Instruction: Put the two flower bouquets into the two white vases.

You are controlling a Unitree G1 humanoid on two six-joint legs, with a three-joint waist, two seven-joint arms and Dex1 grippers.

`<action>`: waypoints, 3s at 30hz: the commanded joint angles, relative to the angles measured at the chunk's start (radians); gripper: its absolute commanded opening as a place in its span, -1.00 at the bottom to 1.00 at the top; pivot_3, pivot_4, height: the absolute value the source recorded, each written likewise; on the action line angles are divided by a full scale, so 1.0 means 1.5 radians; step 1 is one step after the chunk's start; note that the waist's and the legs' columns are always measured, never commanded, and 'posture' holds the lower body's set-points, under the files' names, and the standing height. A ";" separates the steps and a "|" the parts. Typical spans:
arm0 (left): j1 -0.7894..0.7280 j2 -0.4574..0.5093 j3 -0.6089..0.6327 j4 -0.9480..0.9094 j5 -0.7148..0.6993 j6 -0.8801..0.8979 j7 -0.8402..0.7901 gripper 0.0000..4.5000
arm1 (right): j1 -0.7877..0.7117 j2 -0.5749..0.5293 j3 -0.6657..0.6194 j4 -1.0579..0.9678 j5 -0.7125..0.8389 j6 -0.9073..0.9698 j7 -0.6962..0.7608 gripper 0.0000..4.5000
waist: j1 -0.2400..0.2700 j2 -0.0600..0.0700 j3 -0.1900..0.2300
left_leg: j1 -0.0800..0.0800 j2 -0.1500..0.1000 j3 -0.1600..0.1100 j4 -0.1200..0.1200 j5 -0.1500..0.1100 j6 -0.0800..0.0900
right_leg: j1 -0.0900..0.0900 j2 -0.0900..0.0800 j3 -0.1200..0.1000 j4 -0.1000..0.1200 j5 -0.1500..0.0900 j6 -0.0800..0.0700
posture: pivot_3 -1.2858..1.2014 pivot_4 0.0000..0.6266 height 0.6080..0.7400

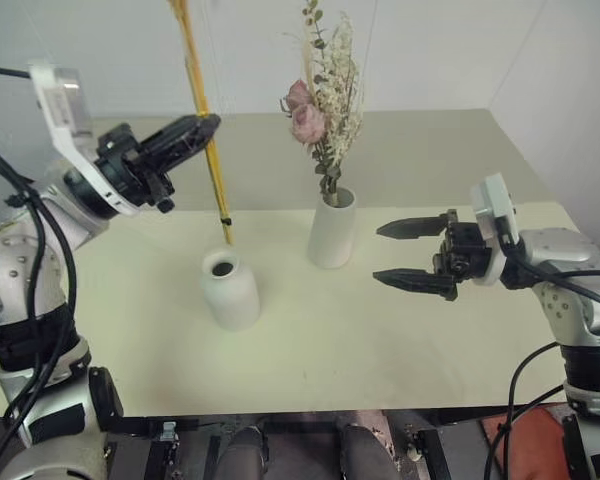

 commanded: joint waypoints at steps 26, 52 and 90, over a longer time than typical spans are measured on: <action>0.014 0.042 -0.004 0.014 -0.046 -0.058 -0.020 -0.99 | 0.016 0.007 -0.033 -0.031 0.023 0.002 -0.013 1.00 | 0.000 0.000 0.000 | 0.001 0.000 0.000 0.000 0.000 0.000 | 0.001 0.000 0.000 0.000 0.000 0.000 | 0.03 -0.52 1.00; 0.067 0.074 0.013 -0.024 -0.119 -0.037 -0.020 -0.99 | 0.015 0.013 -0.028 -0.023 0.020 0.007 -0.013 1.00 | 0.000 0.000 0.000 | 0.001 0.000 0.000 0.000 0.000 0.000 | 0.001 0.000 0.000 0.000 0.000 0.000 | 0.03 -0.52 1.00; 0.393 0.182 0.097 -0.132 -0.036 -0.095 -0.081 0.98 | 0.025 0.007 -0.026 0.000 0.009 0.004 -0.007 1.00 | 0.000 0.000 0.000 | 0.002 0.001 0.000 -0.001 0.000 0.000 | 0.001 0.000 0.000 -0.001 0.000 0.000 | 0.03 -0.52 1.00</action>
